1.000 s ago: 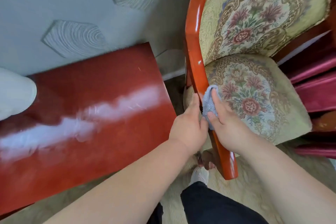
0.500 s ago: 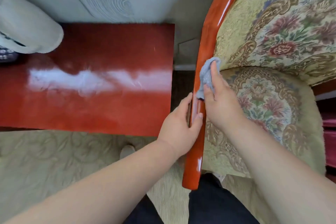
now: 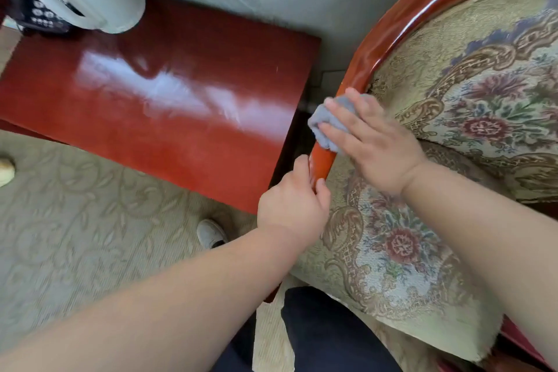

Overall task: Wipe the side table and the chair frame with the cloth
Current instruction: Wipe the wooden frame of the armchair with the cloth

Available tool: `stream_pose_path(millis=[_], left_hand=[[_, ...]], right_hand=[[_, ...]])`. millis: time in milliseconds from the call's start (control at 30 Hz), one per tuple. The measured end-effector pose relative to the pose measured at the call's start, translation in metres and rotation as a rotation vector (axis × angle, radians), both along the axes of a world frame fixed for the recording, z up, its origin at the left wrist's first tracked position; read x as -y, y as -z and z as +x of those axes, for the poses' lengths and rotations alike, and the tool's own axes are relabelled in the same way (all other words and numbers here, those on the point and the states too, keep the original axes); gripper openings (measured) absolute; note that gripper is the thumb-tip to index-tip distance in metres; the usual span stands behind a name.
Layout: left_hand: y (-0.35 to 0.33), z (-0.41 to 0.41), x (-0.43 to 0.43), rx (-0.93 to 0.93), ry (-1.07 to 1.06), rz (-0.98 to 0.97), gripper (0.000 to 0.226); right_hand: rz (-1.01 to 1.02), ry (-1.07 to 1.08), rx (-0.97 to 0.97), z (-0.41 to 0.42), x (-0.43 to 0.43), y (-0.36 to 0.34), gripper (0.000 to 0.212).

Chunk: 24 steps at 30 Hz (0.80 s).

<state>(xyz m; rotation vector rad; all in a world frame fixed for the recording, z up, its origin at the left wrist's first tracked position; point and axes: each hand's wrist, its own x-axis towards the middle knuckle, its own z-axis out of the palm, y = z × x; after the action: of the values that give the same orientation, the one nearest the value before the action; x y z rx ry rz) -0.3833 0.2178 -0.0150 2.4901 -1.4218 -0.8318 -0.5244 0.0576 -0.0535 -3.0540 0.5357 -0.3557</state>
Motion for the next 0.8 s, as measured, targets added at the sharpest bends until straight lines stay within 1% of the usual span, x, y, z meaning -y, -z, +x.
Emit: stream_pose_path(millis=[67,133,200,267,367,433,533,633,667,733,800], left_hand=[[0.000,0.000,0.000,0.003,0.004,0.027,0.043],[-0.002,0.000,0.000,0.000,0.000,0.042,0.044],[-0.003,0.000,0.000,0.004,-0.009,0.051,0.045],[-0.004,-0.001,0.000,0.005,-0.020,0.052,0.041],[-0.004,-0.002,0.001,0.011,-0.023,0.042,0.038],[-0.004,-0.002,0.001,0.026,-0.016,0.040,0.041],[-0.005,-0.001,0.001,0.049,-0.020,0.062,0.043],[-0.007,-0.002,0.001,0.041,-0.035,0.073,0.038],[-0.008,-0.002,0.001,0.034,-0.039,0.074,0.035],[-0.008,-0.002,0.001,0.034,-0.044,0.068,0.031],[-0.007,-0.003,0.001,0.059,-0.036,0.062,0.037]], right_hand=[[-0.049,0.110,0.044,0.002,0.027,-0.010,0.053],[-0.032,0.148,0.081,0.005,0.028,-0.013,0.049],[0.023,0.041,0.080,0.006,0.008,-0.008,0.047],[0.097,-0.131,0.009,0.004,-0.015,-0.003,0.054],[0.083,-0.217,-0.075,0.001,-0.002,-0.010,0.051],[0.009,-0.166,-0.068,0.004,0.026,-0.020,0.048],[-0.111,0.041,-0.031,0.009,0.066,-0.039,0.048],[-0.089,0.262,-0.002,0.025,0.050,-0.044,0.050],[-0.055,0.270,0.004,0.030,0.036,-0.038,0.050],[-0.002,0.155,-0.017,0.031,0.006,-0.021,0.046],[0.031,0.046,-0.032,0.024,-0.006,-0.010,0.041]])
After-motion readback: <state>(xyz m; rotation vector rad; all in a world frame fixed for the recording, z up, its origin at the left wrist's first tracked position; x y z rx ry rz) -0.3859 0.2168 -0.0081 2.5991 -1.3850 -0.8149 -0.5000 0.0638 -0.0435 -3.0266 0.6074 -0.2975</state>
